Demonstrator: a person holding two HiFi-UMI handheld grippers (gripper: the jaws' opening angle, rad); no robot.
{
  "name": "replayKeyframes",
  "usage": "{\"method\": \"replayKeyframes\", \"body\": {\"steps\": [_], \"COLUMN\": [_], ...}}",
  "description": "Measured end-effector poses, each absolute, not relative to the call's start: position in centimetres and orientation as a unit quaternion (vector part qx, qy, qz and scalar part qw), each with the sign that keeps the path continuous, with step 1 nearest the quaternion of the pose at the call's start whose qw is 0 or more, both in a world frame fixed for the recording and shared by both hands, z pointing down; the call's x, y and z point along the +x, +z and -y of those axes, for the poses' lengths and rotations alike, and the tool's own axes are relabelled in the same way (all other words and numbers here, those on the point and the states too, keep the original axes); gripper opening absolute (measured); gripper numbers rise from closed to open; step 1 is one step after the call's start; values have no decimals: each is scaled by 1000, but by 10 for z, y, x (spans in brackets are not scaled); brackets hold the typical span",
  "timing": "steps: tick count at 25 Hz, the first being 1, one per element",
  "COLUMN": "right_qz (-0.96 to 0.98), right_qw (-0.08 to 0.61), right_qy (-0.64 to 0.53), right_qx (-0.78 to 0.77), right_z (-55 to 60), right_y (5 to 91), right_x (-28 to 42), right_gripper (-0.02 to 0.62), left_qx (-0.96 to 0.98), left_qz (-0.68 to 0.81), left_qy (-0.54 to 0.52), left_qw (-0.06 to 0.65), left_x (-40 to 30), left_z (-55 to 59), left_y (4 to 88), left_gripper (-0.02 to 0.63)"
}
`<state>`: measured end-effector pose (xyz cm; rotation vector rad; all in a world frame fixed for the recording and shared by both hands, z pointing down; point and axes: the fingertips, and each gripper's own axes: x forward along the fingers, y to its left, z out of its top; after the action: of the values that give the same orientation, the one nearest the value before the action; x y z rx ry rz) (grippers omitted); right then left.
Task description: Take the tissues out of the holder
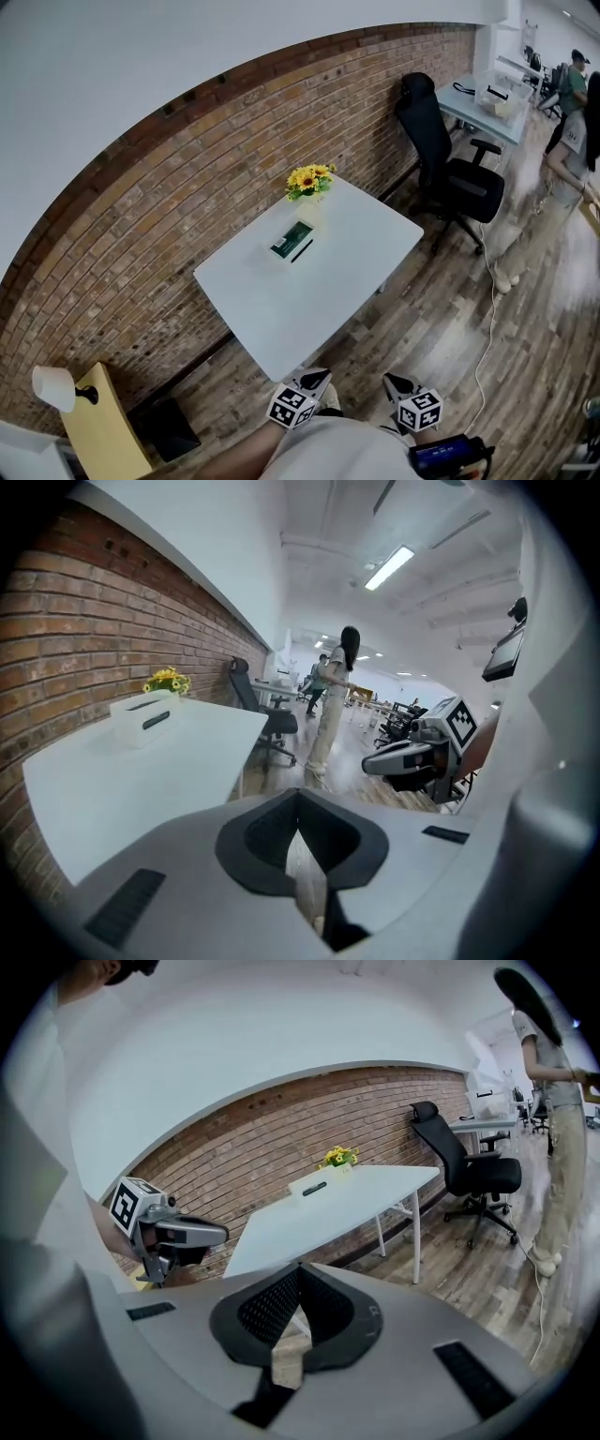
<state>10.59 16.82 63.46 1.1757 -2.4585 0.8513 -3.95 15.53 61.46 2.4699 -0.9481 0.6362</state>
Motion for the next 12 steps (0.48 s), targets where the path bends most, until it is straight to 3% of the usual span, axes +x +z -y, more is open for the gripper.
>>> {"method": "replayKeyframes", "body": {"steps": [12], "right_qz": [860], "right_qw": [166], "right_qy": [262], "right_qx": [404], "right_z": [-73], "right_y": [614], "right_x": [36], "right_gripper": [5], "left_qx": [887], "left_qz": [354], "left_qy": [202], "left_qw": [218], "left_x": [-107], "left_z": [-89], "left_y": [609], "left_gripper": [8]}}
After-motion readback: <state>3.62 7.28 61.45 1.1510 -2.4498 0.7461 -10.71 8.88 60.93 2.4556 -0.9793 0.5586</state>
